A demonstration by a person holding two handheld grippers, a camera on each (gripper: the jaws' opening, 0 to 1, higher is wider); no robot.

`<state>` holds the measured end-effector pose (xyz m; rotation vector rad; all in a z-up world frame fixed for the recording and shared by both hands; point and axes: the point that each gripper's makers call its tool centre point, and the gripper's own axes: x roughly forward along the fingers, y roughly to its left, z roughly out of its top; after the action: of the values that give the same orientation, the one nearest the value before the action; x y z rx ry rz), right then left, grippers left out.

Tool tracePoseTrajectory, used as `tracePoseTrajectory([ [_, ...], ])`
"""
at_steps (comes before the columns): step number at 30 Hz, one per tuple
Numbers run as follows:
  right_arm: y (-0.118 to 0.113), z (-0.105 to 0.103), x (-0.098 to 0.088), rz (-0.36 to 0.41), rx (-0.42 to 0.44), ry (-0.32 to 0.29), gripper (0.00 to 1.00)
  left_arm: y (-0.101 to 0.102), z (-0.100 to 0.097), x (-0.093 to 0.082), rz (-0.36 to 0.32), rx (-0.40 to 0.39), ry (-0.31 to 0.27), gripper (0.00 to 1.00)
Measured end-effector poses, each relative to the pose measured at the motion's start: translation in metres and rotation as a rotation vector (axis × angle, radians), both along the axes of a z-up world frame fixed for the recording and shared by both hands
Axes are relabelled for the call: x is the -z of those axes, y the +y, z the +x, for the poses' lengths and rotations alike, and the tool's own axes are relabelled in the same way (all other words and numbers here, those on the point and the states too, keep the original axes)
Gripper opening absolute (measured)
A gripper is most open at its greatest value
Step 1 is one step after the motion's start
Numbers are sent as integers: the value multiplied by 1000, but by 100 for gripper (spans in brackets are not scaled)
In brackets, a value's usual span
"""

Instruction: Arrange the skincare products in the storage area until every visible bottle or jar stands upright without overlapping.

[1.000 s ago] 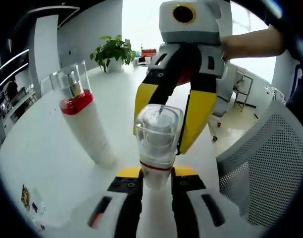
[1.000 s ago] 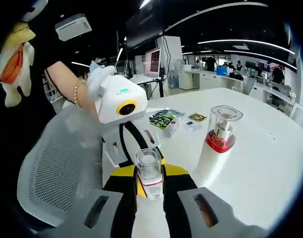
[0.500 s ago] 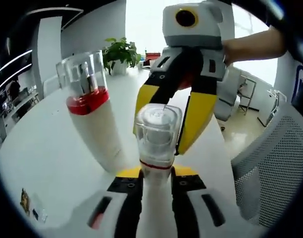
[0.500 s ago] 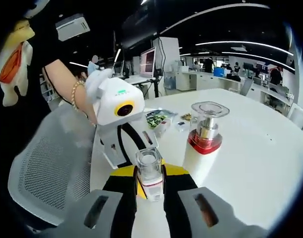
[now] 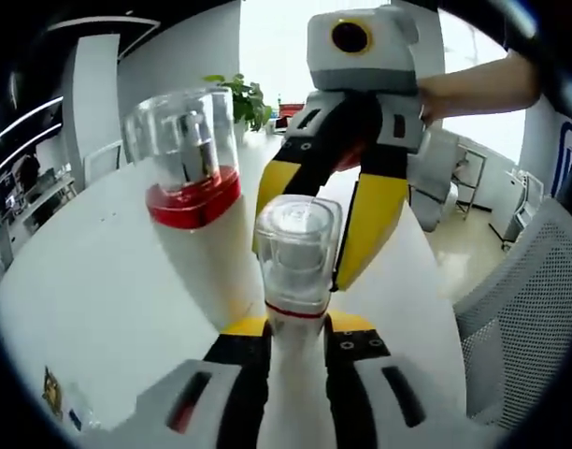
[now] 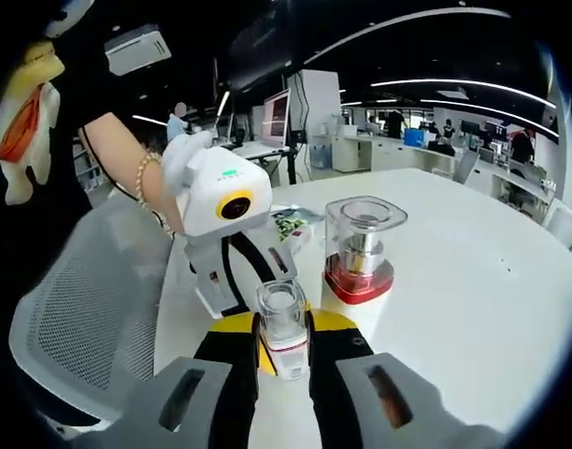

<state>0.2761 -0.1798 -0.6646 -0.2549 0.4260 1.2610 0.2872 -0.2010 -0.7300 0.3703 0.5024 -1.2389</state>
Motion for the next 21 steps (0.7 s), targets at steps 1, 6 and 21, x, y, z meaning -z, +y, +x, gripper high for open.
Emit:
tracePoseTrajectory([
  [1, -1, 1, 0, -1, 1, 0, 19, 0, 0, 0, 0, 0, 0, 23],
  [6, -1, 3, 1, 1, 2, -1, 19, 0, 0, -1, -1, 1, 0, 24],
  [21, 0, 5, 2, 2, 7, -3, 19, 2, 1, -2, 7, -6, 12, 23],
])
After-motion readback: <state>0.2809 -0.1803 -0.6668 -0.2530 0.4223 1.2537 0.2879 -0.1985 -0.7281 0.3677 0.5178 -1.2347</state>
